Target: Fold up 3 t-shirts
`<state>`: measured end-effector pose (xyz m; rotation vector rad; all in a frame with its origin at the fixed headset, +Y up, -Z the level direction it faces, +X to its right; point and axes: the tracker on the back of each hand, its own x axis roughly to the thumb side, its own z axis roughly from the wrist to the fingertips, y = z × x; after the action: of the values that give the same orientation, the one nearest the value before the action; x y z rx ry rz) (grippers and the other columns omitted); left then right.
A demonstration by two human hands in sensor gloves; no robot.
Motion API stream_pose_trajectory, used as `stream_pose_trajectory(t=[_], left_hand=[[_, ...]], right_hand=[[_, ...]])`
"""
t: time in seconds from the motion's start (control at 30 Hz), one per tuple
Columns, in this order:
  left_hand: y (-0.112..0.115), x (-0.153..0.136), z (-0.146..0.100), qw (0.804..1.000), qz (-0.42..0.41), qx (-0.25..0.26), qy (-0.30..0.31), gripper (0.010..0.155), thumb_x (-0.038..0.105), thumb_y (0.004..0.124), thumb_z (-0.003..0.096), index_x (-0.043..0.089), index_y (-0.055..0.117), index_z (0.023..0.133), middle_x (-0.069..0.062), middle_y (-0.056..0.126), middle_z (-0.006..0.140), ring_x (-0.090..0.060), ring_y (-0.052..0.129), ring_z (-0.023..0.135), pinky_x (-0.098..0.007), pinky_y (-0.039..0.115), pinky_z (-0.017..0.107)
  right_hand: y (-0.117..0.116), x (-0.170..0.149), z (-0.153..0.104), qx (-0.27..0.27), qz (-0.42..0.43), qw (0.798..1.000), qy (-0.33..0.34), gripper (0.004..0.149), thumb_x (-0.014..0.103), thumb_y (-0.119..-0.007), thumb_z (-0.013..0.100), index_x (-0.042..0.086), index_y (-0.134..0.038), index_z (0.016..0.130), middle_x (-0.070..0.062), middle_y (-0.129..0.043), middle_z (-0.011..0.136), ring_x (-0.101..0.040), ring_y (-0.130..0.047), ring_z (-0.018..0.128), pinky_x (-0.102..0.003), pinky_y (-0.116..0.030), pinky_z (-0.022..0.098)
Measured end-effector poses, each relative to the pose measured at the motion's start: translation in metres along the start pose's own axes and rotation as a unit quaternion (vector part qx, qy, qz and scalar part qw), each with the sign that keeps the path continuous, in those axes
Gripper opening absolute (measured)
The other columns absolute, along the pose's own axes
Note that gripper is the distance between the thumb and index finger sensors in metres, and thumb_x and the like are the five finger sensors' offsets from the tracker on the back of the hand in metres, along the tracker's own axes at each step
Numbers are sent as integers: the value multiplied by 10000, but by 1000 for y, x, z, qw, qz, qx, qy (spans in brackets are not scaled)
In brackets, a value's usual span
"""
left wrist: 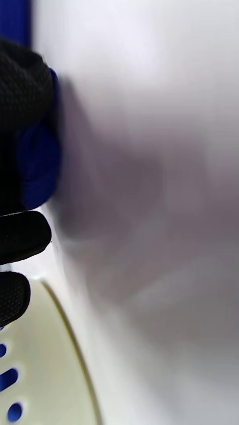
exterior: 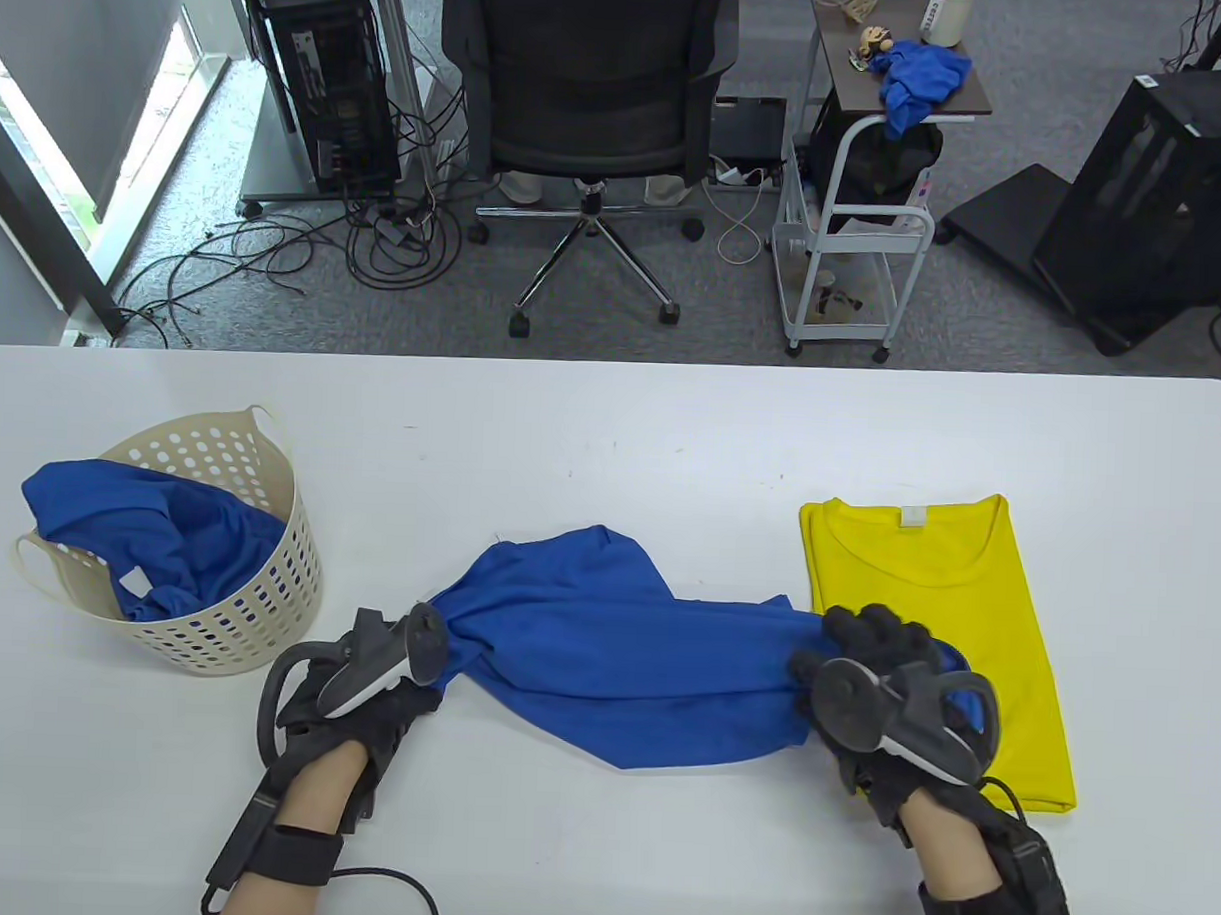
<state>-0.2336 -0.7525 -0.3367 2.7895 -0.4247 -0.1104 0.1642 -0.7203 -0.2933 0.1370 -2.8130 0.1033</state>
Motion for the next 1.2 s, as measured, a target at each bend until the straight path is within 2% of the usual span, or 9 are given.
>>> stream_pose_trajectory(t=[0.1,0.27,0.33,0.37,0.5,0.7,0.83,1.0,1.2], left_hand=[[-6,2,-1,999,4,42,-6,440,495,764,412,446,707,845,144,726,1000,-135,796,921,-456,686,721],[-37,-15,-16,991,-16,128,-27,437,481,764,404,454,722,838,167,765,967,-120,827,895,-440,718,700],[-62,-31,-31,981,-81,171,-38,440,474,761,410,446,722,847,156,761,971,-125,834,887,-440,723,694],[-77,-41,-40,972,-115,198,-41,440,465,762,414,437,723,851,148,762,972,-131,836,883,-442,725,688],[-126,-61,-74,953,-102,279,-65,439,456,762,419,425,725,855,138,765,970,-132,846,874,-437,734,681],[-169,-68,-109,931,-132,335,-53,446,457,755,426,416,720,870,124,762,975,-141,843,871,-447,728,680],[-161,-43,-102,953,-100,287,-1,450,483,758,420,419,734,865,129,783,963,-134,852,869,-446,736,681],[-122,10,-85,974,-111,153,127,447,540,739,412,406,794,835,124,832,931,-144,876,848,-457,741,669],[-89,13,-68,961,-169,178,128,544,614,606,411,425,710,911,115,779,983,-145,853,871,-451,730,681]], right_hand=[[-23,32,11,69,-98,992,25,633,538,-830,348,399,-627,931,-70,-362,1159,-457,-330,1055,-712,-286,739],[-25,40,14,6,-133,991,9,423,453,-813,378,422,-750,796,-5,-523,1121,-389,-451,1065,-686,-358,763],[-5,32,7,-53,-162,985,-16,413,462,-799,362,423,-777,772,31,-566,1102,-360,-501,1062,-680,-395,765],[22,19,-2,-132,-153,978,-47,412,474,-791,356,431,-782,765,54,-601,1083,-341,-546,1054,-671,-428,763],[98,-41,-42,-299,45,942,-143,414,417,-807,401,338,-794,807,-4,-628,1055,-390,-554,1028,-696,-420,741],[127,-80,-58,-324,12,920,-219,419,440,-778,414,352,-780,824,-9,-659,1036,-397,-606,1000,-694,-471,715],[107,-82,-39,-272,-31,931,-241,420,427,-782,416,330,-787,825,-23,-667,1031,-404,-625,987,-691,-487,706],[64,-98,-23,-218,-46,935,-277,427,399,-773,428,304,-768,844,-41,-670,1023,-411,-643,969,-685,-505,695],[43,-81,-28,-210,-39,952,-218,518,379,-777,440,303,-662,939,-90,-600,1060,-436,-619,962,-686,-502,685]])
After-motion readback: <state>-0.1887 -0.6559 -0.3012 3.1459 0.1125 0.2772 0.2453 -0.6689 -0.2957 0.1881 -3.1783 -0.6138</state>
